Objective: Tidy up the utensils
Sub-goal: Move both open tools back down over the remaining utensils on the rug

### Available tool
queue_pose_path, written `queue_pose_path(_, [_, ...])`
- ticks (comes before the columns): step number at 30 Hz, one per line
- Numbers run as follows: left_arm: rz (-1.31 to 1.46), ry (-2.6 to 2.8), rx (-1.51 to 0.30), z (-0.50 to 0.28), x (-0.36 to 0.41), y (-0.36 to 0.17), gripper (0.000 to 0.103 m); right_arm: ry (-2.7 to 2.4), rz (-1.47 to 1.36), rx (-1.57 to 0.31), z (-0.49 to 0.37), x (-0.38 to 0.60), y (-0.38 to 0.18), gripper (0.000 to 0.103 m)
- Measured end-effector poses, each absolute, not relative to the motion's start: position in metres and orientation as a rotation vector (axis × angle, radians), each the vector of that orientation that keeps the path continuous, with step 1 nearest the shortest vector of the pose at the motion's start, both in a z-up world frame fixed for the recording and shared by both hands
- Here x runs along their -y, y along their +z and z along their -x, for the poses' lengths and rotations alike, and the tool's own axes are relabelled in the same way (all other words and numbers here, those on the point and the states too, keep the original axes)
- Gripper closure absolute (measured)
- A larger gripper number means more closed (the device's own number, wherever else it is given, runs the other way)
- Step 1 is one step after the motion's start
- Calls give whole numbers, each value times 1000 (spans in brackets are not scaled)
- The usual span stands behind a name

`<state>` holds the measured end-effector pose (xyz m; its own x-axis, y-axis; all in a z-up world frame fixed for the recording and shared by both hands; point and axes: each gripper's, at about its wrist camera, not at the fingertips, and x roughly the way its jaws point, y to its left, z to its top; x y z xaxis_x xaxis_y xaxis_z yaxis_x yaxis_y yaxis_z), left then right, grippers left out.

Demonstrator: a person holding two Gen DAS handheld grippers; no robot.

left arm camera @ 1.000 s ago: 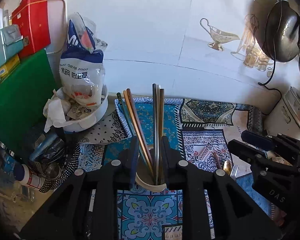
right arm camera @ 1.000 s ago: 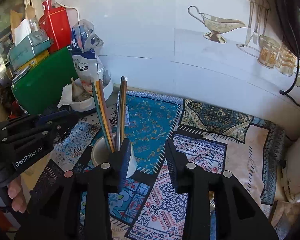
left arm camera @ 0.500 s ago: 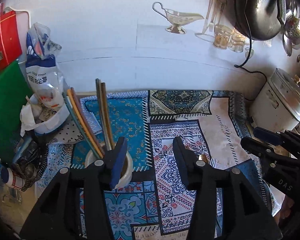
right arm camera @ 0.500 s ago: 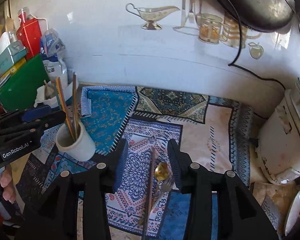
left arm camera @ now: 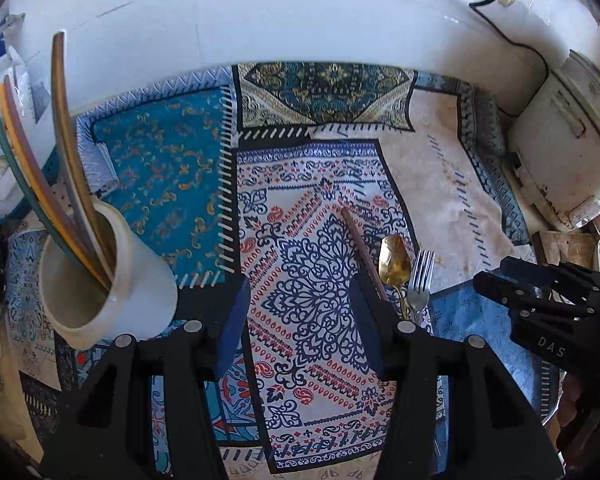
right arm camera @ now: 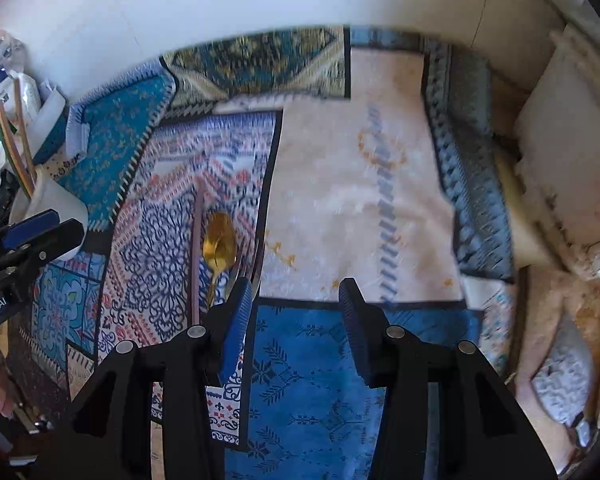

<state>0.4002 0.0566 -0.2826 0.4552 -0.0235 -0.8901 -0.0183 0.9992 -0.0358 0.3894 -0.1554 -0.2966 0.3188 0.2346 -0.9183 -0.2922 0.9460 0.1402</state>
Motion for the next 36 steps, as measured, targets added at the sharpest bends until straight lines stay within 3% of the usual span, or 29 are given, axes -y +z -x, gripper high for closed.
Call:
queue_pose_path(9, [23,15,-1179,-403,-54,-314,53,402,94,-1298,-376,125,-338,61])
queue_pose_path(21, [40,-65,-1228,-417,-45,-327,53,430,153,-1244,-365,118,-329,62])
queue_pose_path(23, [60,-84,-1241,-420,-42,-330,54,438,152,-1237,-367,115,-332,68])
queue_pose_path(25, [74,-100,-1248,-421,-39,-331,58,434,155,-1236,-366,119,-334,83])
queue_pose_path(26, [77,-108,-1255,-422,-36,-333,62,404,190,-1229,-367,121,-334,102])
queue_pose_path(30, [105,-146,-1288,-425,-26,-339,72,403,177,-1255,-371,136,-336,102])
queue_pose_path(36, [131,-182,-1326,-427,-9,-350,77,388,92,-1290,-373,168,-332,95])
